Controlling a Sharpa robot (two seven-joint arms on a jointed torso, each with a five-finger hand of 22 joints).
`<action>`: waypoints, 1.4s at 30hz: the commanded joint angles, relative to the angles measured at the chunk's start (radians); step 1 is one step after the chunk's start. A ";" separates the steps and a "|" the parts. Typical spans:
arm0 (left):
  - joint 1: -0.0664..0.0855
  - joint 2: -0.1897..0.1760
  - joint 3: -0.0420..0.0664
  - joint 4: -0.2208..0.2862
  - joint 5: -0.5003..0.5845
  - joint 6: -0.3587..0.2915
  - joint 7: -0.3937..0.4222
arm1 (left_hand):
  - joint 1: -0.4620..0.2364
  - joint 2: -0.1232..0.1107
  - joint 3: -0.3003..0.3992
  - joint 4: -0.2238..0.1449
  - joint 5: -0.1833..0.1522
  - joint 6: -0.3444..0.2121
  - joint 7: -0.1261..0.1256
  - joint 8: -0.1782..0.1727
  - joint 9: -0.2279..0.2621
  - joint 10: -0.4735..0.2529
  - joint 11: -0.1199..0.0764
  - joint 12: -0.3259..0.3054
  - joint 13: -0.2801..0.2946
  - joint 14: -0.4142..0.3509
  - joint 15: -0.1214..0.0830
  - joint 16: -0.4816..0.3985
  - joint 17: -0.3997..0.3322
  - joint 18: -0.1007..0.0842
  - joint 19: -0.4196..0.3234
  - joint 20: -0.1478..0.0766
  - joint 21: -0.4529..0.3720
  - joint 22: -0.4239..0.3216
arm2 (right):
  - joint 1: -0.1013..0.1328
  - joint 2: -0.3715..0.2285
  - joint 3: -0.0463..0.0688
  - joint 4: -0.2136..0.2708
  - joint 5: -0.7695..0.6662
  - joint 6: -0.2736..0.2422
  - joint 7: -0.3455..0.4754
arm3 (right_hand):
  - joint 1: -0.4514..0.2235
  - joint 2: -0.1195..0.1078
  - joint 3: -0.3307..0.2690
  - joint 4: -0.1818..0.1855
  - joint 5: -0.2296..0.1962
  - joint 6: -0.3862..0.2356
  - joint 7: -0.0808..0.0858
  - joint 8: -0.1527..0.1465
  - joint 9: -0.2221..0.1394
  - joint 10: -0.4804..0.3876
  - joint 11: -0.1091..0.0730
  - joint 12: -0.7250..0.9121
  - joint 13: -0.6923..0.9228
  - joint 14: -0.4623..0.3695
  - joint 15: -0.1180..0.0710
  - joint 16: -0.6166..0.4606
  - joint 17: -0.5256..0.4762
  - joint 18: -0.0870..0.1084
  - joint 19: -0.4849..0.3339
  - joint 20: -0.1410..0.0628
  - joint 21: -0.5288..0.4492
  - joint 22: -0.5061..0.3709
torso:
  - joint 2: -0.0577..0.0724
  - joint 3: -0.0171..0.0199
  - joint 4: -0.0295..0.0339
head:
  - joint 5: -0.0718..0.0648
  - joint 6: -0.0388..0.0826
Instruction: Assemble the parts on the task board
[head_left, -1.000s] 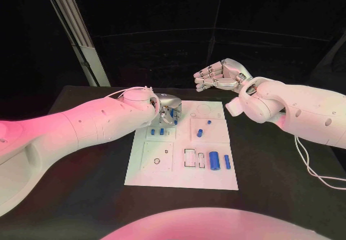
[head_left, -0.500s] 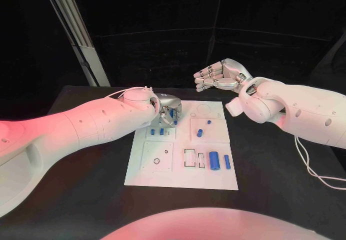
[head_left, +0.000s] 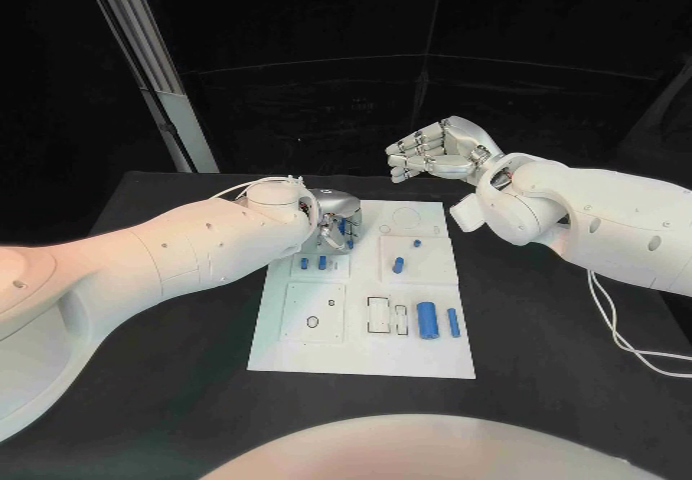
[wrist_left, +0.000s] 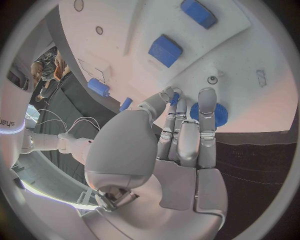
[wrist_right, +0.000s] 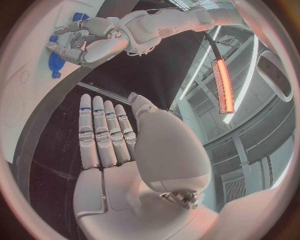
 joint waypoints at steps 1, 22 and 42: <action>-0.007 0.001 -0.003 -0.003 -0.005 0.010 0.012 | -0.001 0.011 0.002 -0.001 -0.001 0.010 -0.001 0.000 0.001 0.012 -0.002 0.003 -0.003 0.008 -0.001 0.005 0.003 0.003 0.009 -0.002 0.006 0.003 | 0.002 0.001 0.001 0.002 0.004 0.006 0.008 | 0.001 0.008 -0.002 -0.006 0.007 -0.008 -0.003 -0.003 0.000 -0.006 -0.002 0.004 0.000 -0.005 -0.001 0.000 -0.002 0.004 0.008 0.002 -0.006 -0.001 | -0.001 -0.0005 0.0009 | 0.000 -0.001; -0.011 0.000 -0.003 -0.009 -0.005 -0.030 0.009 | 0.015 0.055 0.027 -0.006 -0.006 0.092 -0.011 0.008 0.007 0.107 -0.026 -0.018 -0.003 0.049 -0.024 0.032 0.056 -0.020 0.088 -0.024 0.119 0.098 | 0.002 0.001 0.001 0.002 0.004 0.006 0.008 | 0.001 0.008 -0.002 -0.006 0.007 -0.008 -0.003 -0.003 0.000 -0.006 -0.002 0.004 0.000 -0.005 -0.001 0.000 -0.002 0.004 0.008 0.002 -0.006 -0.001 | -0.001 -0.0005 0.0011 | -0.002 -0.001; 0.001 -0.098 0.010 0.096 0.025 -0.132 0.021 | 0.017 0.053 0.044 -0.017 -0.005 0.094 0.000 -0.010 0.003 0.119 -0.020 -0.056 -0.006 0.058 -0.021 0.032 0.058 -0.024 0.105 -0.025 0.136 0.114 | 0.002 0.000 0.000 -0.008 0.004 0.008 0.011 | 0.001 0.008 -0.002 -0.006 0.007 -0.008 -0.003 -0.003 0.000 -0.006 -0.002 0.004 0.000 -0.005 -0.001 0.000 -0.002 0.004 0.008 0.002 -0.006 -0.001 | -0.002 -0.0015 0.0025 | 0.002 0.009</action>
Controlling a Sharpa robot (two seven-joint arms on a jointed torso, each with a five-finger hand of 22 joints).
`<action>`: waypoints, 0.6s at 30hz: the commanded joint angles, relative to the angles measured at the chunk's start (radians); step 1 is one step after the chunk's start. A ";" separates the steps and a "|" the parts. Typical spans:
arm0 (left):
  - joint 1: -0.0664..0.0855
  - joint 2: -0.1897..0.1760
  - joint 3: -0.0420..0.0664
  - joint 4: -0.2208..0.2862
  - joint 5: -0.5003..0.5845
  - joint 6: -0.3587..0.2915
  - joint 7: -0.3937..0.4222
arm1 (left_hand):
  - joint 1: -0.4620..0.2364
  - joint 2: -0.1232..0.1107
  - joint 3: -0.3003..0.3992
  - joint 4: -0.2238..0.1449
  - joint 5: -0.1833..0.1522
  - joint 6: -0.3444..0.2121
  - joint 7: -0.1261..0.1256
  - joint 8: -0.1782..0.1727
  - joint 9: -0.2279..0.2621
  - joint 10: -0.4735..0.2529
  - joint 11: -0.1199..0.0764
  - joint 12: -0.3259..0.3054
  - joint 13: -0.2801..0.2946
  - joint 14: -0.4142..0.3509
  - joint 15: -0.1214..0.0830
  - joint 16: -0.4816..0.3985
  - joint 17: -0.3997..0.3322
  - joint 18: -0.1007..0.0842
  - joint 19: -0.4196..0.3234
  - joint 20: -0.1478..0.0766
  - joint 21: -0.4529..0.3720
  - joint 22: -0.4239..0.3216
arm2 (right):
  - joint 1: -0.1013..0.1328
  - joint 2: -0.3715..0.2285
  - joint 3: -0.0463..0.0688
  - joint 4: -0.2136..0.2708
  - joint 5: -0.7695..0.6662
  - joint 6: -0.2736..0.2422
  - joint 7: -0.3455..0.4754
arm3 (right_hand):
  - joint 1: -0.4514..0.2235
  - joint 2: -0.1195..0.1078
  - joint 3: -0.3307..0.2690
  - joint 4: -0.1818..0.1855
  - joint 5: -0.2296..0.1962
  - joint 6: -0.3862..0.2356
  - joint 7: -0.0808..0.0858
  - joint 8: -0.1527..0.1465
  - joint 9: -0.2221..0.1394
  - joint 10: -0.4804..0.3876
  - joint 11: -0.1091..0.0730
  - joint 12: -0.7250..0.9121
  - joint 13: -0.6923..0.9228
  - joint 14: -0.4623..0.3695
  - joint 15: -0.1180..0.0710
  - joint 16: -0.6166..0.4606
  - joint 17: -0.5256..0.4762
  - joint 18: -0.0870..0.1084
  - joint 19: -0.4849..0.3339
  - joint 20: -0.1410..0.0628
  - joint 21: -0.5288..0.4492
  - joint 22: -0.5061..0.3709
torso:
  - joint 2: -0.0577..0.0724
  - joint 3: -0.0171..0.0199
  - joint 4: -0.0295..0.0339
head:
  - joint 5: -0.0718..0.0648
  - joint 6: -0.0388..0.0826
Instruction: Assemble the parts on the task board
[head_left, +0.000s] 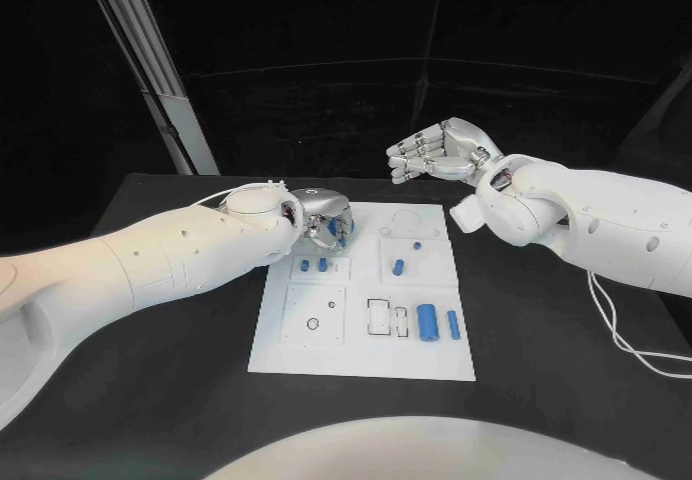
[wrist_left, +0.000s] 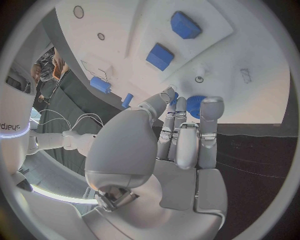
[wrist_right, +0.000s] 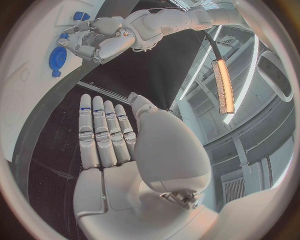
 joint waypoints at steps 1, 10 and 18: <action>0.003 -0.018 0.005 0.017 0.022 -0.045 0.012 | -0.003 0.001 0.005 -0.001 -0.004 0.000 0.005 -0.003 -0.002 0.005 0.002 -0.007 0.001 0.006 0.002 0.005 -0.001 -0.008 0.007 -0.002 0.005 0.000 | 0.002 0.001 0.000 -0.001 0.004 0.008 0.011 | 0.001 0.008 -0.002 -0.006 0.007 -0.008 -0.003 -0.003 0.000 -0.006 -0.002 0.004 0.000 -0.005 -0.001 0.000 -0.001 0.004 0.008 0.002 -0.006 -0.002 | 0.002 -0.0002 -0.0009 | 0.005 0.003; 0.003 -0.076 0.025 0.058 0.042 -0.063 0.018 | -0.004 -0.001 0.007 -0.002 -0.004 0.001 0.006 -0.005 -0.002 0.008 0.002 -0.012 0.001 0.007 0.003 0.005 0.001 -0.009 0.010 -0.001 0.009 0.004 | 0.002 0.004 0.000 -0.010 0.004 0.010 0.013 | 0.001 0.008 -0.002 -0.006 0.007 -0.008 -0.003 -0.003 0.000 -0.006 -0.002 0.004 0.000 -0.005 -0.001 0.000 -0.001 0.004 0.008 0.002 -0.006 -0.002 | 0.001 -0.0015 0.0008 | 0.008 0.006; 0.003 -0.117 0.031 0.082 0.045 -0.025 0.000 | -0.006 -0.004 0.007 -0.004 -0.005 0.001 0.008 -0.008 -0.002 0.010 0.004 -0.017 0.001 0.008 0.004 0.005 0.000 -0.009 0.011 -0.001 0.009 0.005 | 0.001 0.004 0.000 -0.014 0.003 0.011 0.013 | 0.001 0.009 -0.001 -0.007 0.006 -0.008 -0.003 -0.003 0.000 -0.006 -0.002 0.005 0.000 -0.004 -0.001 0.000 -0.003 0.004 0.009 0.002 -0.007 -0.003 | 0.002 0.0004 -0.0007 | 0.010 0.006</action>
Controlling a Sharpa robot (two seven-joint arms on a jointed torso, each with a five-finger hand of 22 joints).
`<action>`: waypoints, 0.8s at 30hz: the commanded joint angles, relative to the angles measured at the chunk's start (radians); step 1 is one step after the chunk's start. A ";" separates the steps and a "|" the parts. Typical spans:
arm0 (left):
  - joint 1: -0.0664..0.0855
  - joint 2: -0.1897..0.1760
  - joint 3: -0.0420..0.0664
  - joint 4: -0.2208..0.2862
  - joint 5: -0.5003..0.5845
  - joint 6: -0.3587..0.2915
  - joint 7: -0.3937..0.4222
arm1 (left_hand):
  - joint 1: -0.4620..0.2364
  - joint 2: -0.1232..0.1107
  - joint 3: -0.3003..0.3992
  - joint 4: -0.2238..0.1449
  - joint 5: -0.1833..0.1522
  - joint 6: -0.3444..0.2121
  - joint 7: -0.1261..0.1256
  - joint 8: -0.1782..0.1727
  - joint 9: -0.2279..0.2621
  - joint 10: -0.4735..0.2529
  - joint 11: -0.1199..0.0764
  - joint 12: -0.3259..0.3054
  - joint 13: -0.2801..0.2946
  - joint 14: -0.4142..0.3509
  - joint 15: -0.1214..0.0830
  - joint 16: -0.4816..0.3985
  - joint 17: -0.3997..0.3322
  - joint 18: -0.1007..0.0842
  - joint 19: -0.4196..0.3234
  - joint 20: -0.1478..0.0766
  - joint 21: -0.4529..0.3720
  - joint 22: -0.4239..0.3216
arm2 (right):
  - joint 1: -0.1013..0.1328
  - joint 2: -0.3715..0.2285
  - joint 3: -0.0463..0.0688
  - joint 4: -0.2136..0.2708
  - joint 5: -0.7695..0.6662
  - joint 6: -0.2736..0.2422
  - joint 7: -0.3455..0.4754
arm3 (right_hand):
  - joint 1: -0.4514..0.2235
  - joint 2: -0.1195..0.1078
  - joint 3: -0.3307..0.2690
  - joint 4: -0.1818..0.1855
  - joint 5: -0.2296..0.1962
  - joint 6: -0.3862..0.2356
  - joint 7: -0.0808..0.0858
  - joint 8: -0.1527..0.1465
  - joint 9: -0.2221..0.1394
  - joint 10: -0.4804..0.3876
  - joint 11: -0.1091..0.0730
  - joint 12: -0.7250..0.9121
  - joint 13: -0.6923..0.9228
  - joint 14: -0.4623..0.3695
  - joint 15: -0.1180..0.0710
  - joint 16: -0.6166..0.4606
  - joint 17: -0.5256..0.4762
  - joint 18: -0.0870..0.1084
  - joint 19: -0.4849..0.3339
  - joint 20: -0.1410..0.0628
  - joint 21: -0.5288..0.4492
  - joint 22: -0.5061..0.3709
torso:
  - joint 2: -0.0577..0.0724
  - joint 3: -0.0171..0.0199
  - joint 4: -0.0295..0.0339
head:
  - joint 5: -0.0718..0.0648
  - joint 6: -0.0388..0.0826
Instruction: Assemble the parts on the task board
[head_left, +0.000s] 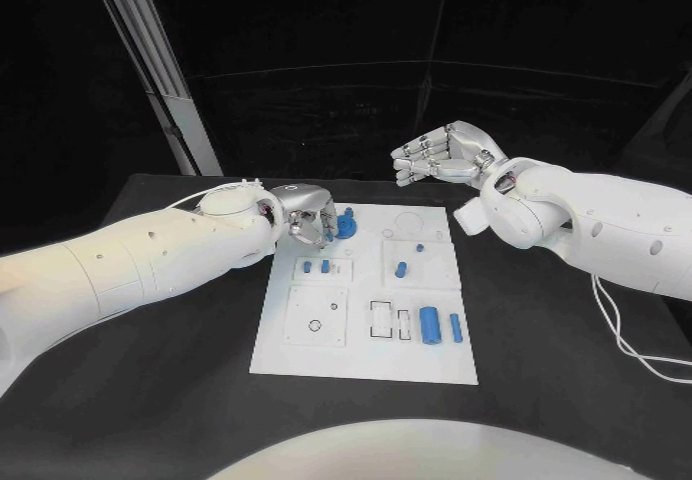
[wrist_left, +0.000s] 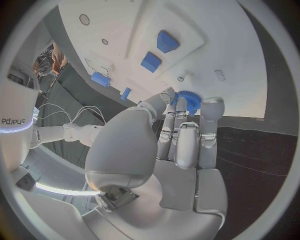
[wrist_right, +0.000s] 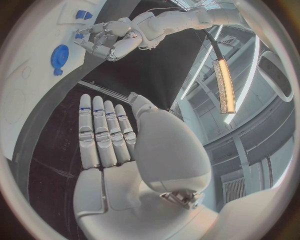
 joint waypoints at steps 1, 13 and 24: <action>0.002 -0.009 0.002 0.006 0.014 0.019 -0.007 | -0.006 -0.004 0.005 -0.001 -0.005 0.001 0.008 -0.004 -0.001 0.006 0.000 -0.002 0.001 0.005 0.000 0.005 -0.001 -0.009 0.008 0.002 0.004 0.000 | 0.002 0.001 0.001 0.000 0.003 0.009 0.012 | 0.001 0.009 0.001 -0.005 0.006 -0.008 -0.003 -0.003 0.000 -0.006 -0.002 0.005 0.000 -0.004 -0.001 0.000 -0.001 0.004 0.005 -0.002 -0.003 -0.001 | 0.001 0.0007 -0.0007 | 0.001 -0.001; 0.002 -0.022 0.002 0.009 0.015 0.062 -0.031 | -0.007 -0.008 0.005 -0.003 -0.006 0.002 0.008 -0.007 -0.001 0.009 0.000 -0.007 0.001 0.004 0.001 0.003 -0.006 -0.009 0.008 0.003 0.003 0.001 | 0.001 0.002 0.000 -0.003 -0.004 0.010 0.013 | 0.001 0.009 0.001 -0.005 0.006 -0.008 -0.003 -0.003 0.000 -0.006 -0.002 0.005 0.000 -0.004 -0.001 0.000 -0.001 0.004 0.005 -0.002 -0.003 -0.001 | 0.001 0.0016 -0.0034 | 0.003 -0.001; 0.001 -0.020 0.002 0.002 0.015 0.092 -0.050 | -0.006 -0.008 0.005 -0.003 -0.006 0.002 0.008 -0.007 -0.001 0.009 0.000 -0.008 0.001 0.003 0.001 0.002 -0.011 -0.009 0.008 0.003 0.003 0.000 | 0.001 0.001 0.000 -0.002 -0.009 0.010 0.013 | 0.001 0.009 0.001 -0.005 0.006 -0.008 -0.003 -0.003 0.000 -0.006 -0.002 0.005 0.000 -0.004 -0.001 0.000 -0.001 0.004 0.005 -0.002 -0.003 -0.001 | 0.001 0.0017 -0.0031 | 0.003 0.000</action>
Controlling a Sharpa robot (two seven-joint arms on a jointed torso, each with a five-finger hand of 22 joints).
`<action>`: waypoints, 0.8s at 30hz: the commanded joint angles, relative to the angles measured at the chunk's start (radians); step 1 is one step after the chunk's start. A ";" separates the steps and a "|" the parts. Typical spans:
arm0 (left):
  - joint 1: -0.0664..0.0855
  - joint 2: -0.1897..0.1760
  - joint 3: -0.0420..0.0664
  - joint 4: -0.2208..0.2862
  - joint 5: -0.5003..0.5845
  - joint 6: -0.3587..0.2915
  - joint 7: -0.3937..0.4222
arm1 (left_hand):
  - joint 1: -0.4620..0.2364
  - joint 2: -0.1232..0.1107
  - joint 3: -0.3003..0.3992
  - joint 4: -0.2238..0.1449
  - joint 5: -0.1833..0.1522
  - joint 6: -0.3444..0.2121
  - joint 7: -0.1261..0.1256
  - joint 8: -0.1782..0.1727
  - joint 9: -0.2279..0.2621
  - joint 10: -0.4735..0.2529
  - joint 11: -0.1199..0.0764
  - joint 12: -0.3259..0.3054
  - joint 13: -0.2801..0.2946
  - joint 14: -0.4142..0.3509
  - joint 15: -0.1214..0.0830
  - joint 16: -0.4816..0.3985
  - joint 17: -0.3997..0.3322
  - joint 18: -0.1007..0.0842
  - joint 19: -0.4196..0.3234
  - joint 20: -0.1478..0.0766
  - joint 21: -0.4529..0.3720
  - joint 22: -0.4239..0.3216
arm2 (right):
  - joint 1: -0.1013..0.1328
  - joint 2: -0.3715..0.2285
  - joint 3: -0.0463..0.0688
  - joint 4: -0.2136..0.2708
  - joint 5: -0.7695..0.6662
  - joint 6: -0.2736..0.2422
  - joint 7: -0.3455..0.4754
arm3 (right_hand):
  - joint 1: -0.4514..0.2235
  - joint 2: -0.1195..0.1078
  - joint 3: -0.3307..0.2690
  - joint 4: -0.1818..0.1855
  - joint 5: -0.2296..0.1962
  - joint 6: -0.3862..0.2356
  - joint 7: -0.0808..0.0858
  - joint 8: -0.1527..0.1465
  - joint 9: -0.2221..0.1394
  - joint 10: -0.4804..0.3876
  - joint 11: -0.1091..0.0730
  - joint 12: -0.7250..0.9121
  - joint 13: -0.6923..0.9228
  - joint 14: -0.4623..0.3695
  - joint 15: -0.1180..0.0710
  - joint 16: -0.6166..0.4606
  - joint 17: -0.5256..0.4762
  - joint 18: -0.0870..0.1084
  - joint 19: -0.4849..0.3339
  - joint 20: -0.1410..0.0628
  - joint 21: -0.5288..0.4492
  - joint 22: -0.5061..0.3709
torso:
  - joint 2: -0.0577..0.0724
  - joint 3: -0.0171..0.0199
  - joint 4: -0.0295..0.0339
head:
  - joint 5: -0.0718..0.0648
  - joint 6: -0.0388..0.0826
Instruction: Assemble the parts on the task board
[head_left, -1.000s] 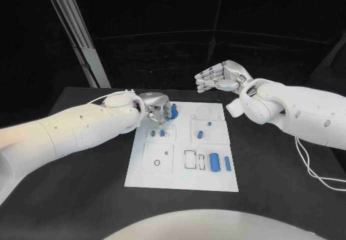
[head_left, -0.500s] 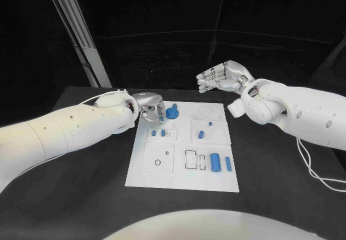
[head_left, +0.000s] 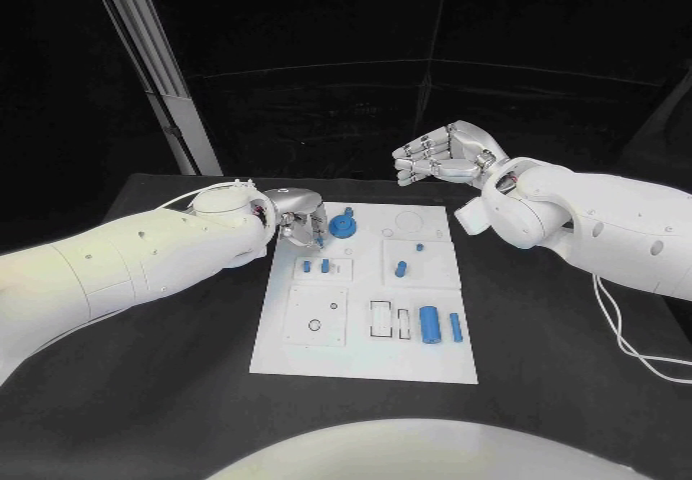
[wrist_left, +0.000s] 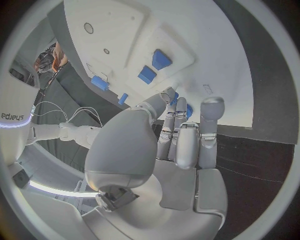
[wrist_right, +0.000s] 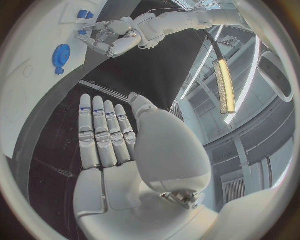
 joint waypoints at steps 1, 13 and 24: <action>0.002 0.002 0.001 -0.001 0.007 0.030 -0.015 | -0.003 -0.005 0.005 -0.004 -0.007 0.002 0.008 -0.007 0.001 0.010 0.000 -0.004 0.001 0.002 0.001 0.001 -0.004 -0.009 0.004 0.000 0.001 -0.001 | 0.002 0.001 0.000 0.001 -0.004 0.008 0.012 | 0.001 0.009 0.001 -0.005 0.006 -0.008 -0.003 -0.003 0.000 -0.006 -0.002 0.005 0.000 -0.004 -0.001 0.000 -0.001 0.004 0.005 -0.002 -0.003 -0.001 | 0.000 0.0000 0.0002 | 0.000 0.001; 0.001 0.011 0.001 -0.006 0.007 0.060 -0.021 | -0.004 -0.005 0.005 -0.003 -0.008 0.003 0.008 -0.008 0.001 0.011 0.000 -0.005 0.001 0.002 0.001 0.000 -0.005 -0.009 0.004 0.000 0.000 -0.001 | 0.002 0.002 0.000 0.001 -0.005 0.008 0.012 | 0.001 0.009 0.001 -0.005 0.006 -0.008 -0.003 -0.003 0.000 -0.006 -0.002 0.005 0.000 -0.004 -0.001 0.000 -0.001 0.004 0.005 -0.002 -0.003 -0.001 | 0.000 0.0000 0.0003 | 0.000 0.000; 0.000 0.016 0.000 -0.003 0.007 0.064 -0.019 | -0.004 -0.005 0.005 -0.003 -0.008 0.004 0.008 -0.008 0.001 0.013 0.000 -0.006 0.001 0.001 0.001 -0.001 -0.008 -0.009 0.003 0.000 0.000 -0.001 | 0.002 0.003 0.000 0.000 -0.005 0.009 0.012 | 0.001 0.009 0.001 -0.005 0.006 -0.008 -0.003 -0.003 0.000 -0.006 -0.002 0.005 0.000 -0.004 -0.001 0.000 -0.001 0.004 0.005 -0.002 -0.003 -0.001 | 0.000 -0.0002 0.0006 | 0.000 -0.002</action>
